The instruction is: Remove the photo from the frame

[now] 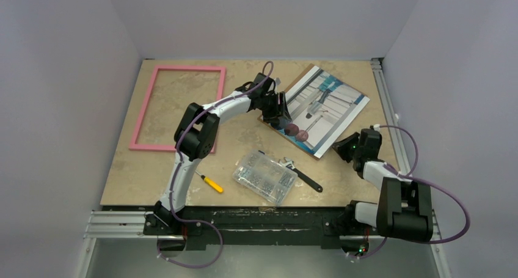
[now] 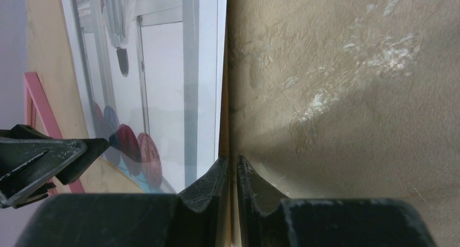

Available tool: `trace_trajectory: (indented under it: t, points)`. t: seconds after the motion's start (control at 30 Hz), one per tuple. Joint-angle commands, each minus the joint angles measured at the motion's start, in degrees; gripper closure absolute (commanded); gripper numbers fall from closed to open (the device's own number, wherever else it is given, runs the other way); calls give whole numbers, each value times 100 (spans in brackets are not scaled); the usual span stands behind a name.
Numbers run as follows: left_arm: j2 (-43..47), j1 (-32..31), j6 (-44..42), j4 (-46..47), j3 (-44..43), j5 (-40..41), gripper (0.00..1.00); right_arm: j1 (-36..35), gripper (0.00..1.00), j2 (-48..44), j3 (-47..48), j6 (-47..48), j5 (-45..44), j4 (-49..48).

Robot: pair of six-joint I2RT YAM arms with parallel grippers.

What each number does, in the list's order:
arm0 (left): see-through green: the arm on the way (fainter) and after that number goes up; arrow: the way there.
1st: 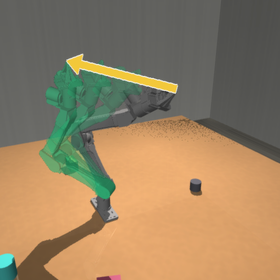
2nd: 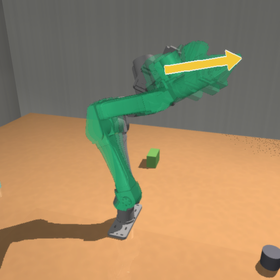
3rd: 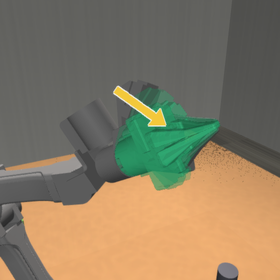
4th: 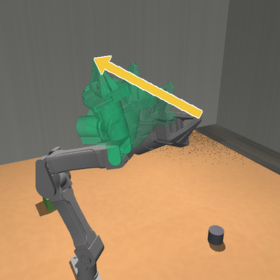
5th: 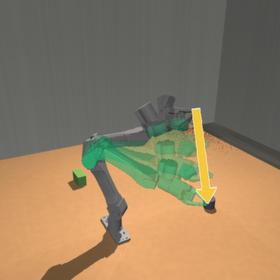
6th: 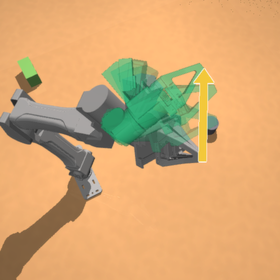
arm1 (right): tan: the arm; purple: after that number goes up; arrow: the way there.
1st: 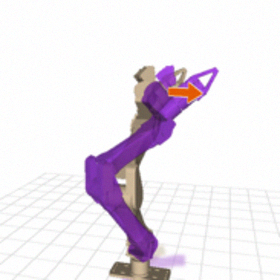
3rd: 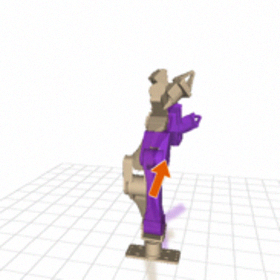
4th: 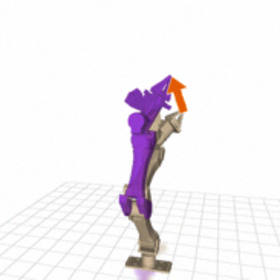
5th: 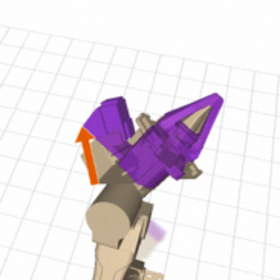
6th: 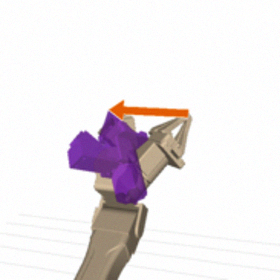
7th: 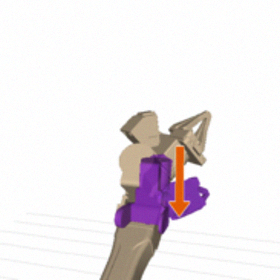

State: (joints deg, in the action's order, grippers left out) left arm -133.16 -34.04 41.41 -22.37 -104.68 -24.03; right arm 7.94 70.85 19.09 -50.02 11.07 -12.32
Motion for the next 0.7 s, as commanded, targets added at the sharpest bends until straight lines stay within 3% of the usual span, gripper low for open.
trace_trajectory:
  t: [0.0,0.67]
  points:
    - [-149,63,-1,-119,-114,57,43,-14,88,-36,-28,-109,345,-225]
    - [-159,97,-16,-103,-118,31,43,-13,86,-506,-76,-148,386,173]
